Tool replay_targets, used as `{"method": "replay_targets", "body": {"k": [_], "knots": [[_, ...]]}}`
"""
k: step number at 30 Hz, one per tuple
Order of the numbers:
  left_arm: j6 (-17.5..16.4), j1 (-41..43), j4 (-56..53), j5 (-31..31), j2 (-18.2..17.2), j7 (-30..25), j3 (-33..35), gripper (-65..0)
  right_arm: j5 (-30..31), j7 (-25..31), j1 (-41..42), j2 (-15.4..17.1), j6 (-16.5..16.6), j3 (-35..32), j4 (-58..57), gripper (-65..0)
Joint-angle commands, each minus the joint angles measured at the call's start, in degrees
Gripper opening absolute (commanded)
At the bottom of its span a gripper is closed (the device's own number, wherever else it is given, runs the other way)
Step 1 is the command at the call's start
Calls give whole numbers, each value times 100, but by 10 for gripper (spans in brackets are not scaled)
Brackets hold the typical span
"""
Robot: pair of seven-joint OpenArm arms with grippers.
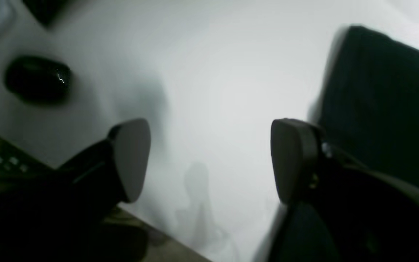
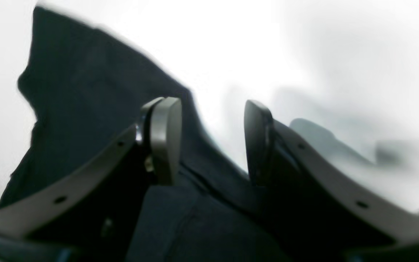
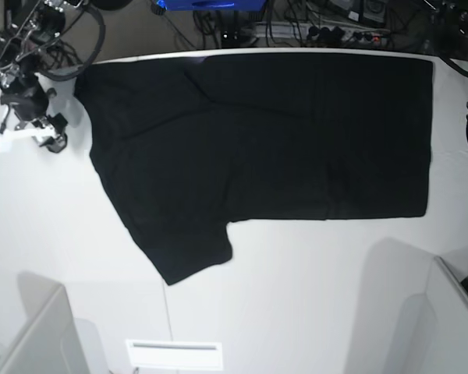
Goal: Fold the T-shirt properly
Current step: 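Release the shirt and move both grippers to the hem corners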
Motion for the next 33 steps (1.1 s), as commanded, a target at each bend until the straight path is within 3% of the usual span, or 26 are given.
{"method": "replay_targets", "body": {"k": [1, 4, 8, 10, 13, 17, 20, 22, 25, 28, 30, 33], "knots": [[3, -125, 123, -45, -179, -137, 90, -219, 84, 147, 193, 98, 46, -89, 27, -386], [3, -494, 70, -36, -311, -137, 292, -342, -180, 156, 510, 89, 82, -379, -299, -386], [12, -811, 70, -36, -382, -110, 758, -532, -470, 165, 949, 89, 679, -854, -598, -390], [21, -898, 0, -36, -470, -102, 1171, -630, -672, 165, 1283, 98, 829, -1065, -756, -390], [21, -1145, -97, 61, -487, -102, 1690, -650, -1112, 165, 1907, 115, 838, -1425, -1231, -386], [21, -1382, -159, 957, -452, -102, 2217, -650, -1314, 191, 2743, 335, 846, -1971, -2285, -381], [21, -1470, -220, 1529, -443, -102, 2490, -650, -1314, 517, 3323, 546, 846, -2392, -3209, -320], [21, -1540, -247, 1634, -434, -93, 2560, -579, -1314, 789, 3692, 678, 846, -2709, -3824, -287], [21, -1523, -317, 1617, -434, -93, 2551, -403, -1314, 1114, 4167, 854, 908, -3184, -4694, -276], [21, -1417, -326, 1617, -434, -93, 2543, -255, -1314, 1510, 4562, 863, 1321, -3439, -5547, -278], [21, -1347, -308, 1617, -426, -93, 2543, -186, -1340, 1721, 4817, 871, 1532, -3518, -6154, -278], [21, -1338, -343, 1617, -426, -93, 2543, -140, -1349, 2046, 5266, 863, 1682, -3738, -7085, -278]]}}
